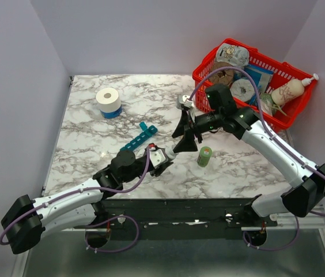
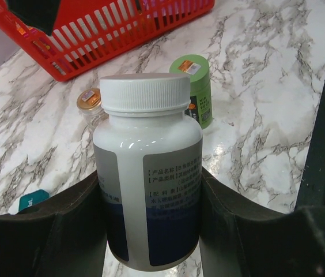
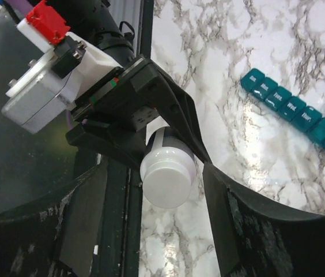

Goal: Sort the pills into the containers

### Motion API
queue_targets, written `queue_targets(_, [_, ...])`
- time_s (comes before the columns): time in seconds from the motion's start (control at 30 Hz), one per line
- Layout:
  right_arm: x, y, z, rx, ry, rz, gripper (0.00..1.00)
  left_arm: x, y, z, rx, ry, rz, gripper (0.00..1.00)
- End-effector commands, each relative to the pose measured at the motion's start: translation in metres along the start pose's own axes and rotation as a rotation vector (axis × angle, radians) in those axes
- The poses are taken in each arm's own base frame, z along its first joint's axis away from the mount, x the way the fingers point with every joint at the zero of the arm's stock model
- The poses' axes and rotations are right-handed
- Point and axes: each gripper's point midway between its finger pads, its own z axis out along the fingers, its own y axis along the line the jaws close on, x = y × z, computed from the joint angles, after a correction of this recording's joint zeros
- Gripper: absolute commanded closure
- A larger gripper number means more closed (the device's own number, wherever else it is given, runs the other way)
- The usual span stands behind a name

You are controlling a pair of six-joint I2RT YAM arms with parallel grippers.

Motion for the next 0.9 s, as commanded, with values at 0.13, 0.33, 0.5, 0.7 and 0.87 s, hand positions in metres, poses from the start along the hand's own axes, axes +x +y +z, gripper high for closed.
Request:
queue_targets(0.13, [0.031,-0.009,0.008,0.082,0.070,0.246,0.25,-0.032,0.015,0.007,-0.066,-0.090,-0.020,1.00])
queue_targets(0.33, [0.032,-0.012,0.013,0.091,0.073,0.258,0.32,-0.034,0.014,0.010,-0.066,-0.098,-0.041,1.00])
queue_targets(0.5, [0.027,-0.010,0.017,0.064,0.071,0.264,0.43,-0.034,0.015,0.010,-0.070,-0.099,-0.058,1.00])
queue_targets(0.7, [0.027,-0.009,0.021,0.051,0.086,0.256,0.51,-0.032,0.013,0.009,-0.069,-0.100,-0.071,1.00])
queue_targets(0.87, [0.021,0.002,0.019,-0.021,0.096,0.177,0.78,-0.029,0.009,0.005,-0.048,-0.097,-0.061,1.00])
